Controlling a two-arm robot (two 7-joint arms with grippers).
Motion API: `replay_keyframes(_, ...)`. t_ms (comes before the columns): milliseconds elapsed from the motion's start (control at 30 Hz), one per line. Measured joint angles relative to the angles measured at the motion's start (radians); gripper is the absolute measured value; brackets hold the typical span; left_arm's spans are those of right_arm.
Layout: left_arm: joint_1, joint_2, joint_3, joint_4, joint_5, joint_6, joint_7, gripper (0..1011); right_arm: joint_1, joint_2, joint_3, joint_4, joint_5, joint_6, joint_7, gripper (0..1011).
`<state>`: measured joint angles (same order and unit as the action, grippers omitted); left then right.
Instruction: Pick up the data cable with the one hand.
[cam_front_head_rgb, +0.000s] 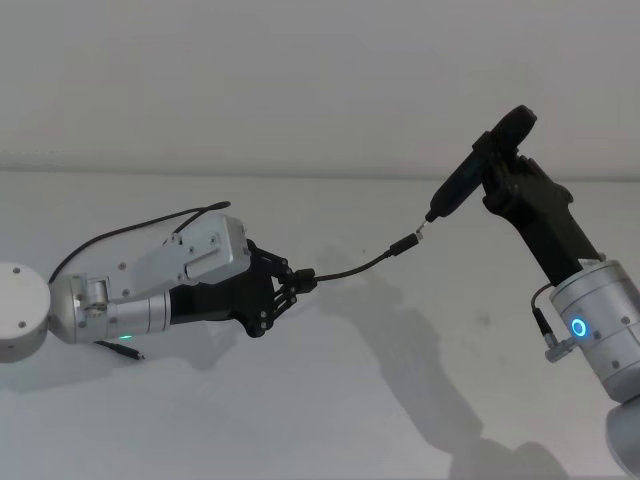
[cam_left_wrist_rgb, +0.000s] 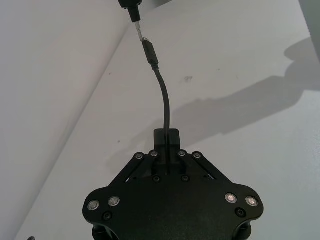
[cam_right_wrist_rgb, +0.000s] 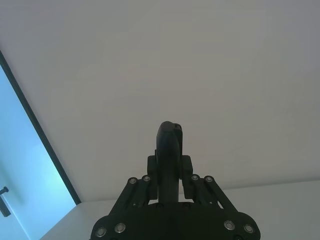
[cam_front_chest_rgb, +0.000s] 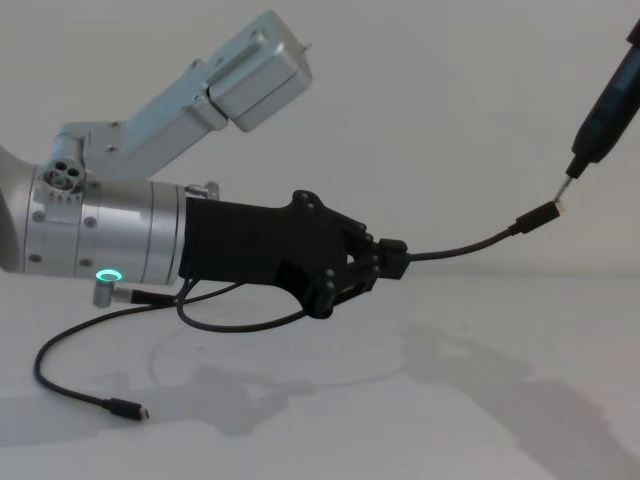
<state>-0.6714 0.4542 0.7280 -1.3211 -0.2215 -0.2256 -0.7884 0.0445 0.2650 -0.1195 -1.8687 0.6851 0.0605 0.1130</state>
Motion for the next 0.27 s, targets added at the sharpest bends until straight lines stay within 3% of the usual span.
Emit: replay_keyframes(267, 0.000, 0.000, 0.000, 0.000, 0.000, 0.000, 0.000, 39, 0.000, 0.001, -0.001, -0.001, -0.001, 0.000, -0.001, 275)
